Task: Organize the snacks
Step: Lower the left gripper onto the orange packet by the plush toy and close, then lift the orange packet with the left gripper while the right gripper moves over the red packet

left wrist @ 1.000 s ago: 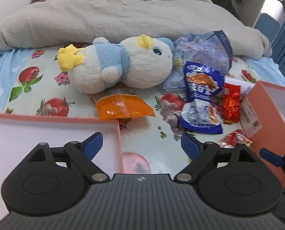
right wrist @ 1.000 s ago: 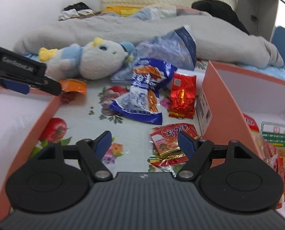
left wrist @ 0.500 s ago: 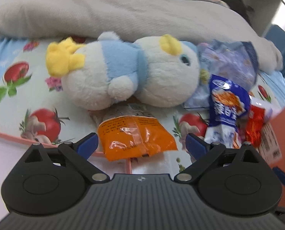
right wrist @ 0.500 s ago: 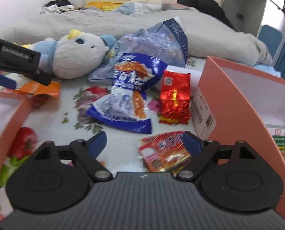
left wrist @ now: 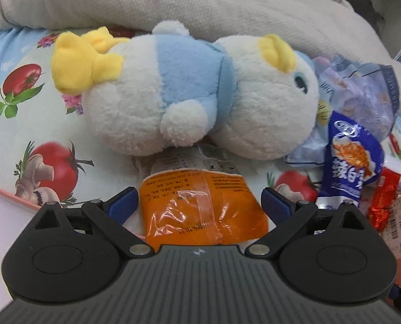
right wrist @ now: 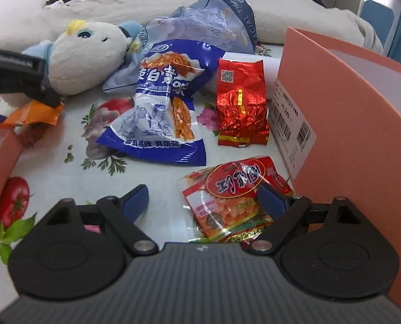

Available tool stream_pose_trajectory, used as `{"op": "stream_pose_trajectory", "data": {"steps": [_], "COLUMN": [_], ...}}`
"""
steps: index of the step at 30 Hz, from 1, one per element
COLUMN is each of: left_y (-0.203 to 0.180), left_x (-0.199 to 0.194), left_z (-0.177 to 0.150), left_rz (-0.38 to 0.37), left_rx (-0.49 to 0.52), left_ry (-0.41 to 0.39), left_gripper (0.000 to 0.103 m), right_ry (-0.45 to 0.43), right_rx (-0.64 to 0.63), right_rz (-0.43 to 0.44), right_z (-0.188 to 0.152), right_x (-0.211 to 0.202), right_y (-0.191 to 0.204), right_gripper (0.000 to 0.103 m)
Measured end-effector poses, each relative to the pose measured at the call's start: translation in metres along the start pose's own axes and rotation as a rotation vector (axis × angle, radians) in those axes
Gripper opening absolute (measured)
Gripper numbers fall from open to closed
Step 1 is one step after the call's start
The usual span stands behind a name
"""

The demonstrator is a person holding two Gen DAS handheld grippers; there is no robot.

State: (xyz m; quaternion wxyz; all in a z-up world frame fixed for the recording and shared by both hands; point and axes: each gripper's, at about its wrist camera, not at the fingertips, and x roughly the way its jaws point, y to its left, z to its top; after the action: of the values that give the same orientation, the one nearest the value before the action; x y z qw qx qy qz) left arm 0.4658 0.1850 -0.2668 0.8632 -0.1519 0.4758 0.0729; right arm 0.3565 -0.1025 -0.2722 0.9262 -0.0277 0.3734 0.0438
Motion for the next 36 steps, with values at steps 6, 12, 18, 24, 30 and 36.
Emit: {"op": "stream_pose_trajectory", "data": {"steps": [6,12,18,24,30,36], "left_y": [-0.001,-0.002,-0.012,-0.025,-0.037,-0.047], "left_x": [0.004,-0.004,-0.021,-0.045,-0.067,-0.093], "left_z": [0.000,-0.002,-0.009,-0.025,-0.040,-0.061], "left_rz": [0.033,0.034,0.036,0.017,-0.015,-0.047], "left_rx": [0.000,-0.002,0.056,0.092,0.130,0.133], "left_ry": [-0.022,-0.034,-0.053,-0.073,-0.073,-0.077], "left_gripper": [0.086,0.063,0.049,0.045,0.045,0.045], "right_ry": [0.014,0.030,0.058,0.059,0.061,0.068], "right_rx": [-0.017,-0.033,-0.024,-0.055,-0.073,-0.124], "right_rz": [0.031,0.069,0.128,0.165,0.221,0.271], "right_z": [-0.001,-0.002,-0.009,-0.018,-0.033,-0.055], "right_x": [-0.002,-0.006,-0.011,-0.020,-0.035,-0.058], "right_y": [-0.001,-0.005,-0.013,-0.015,-0.015,-0.009], "right_gripper": [0.092,0.092,0.092,0.092,0.092,0.092]}}
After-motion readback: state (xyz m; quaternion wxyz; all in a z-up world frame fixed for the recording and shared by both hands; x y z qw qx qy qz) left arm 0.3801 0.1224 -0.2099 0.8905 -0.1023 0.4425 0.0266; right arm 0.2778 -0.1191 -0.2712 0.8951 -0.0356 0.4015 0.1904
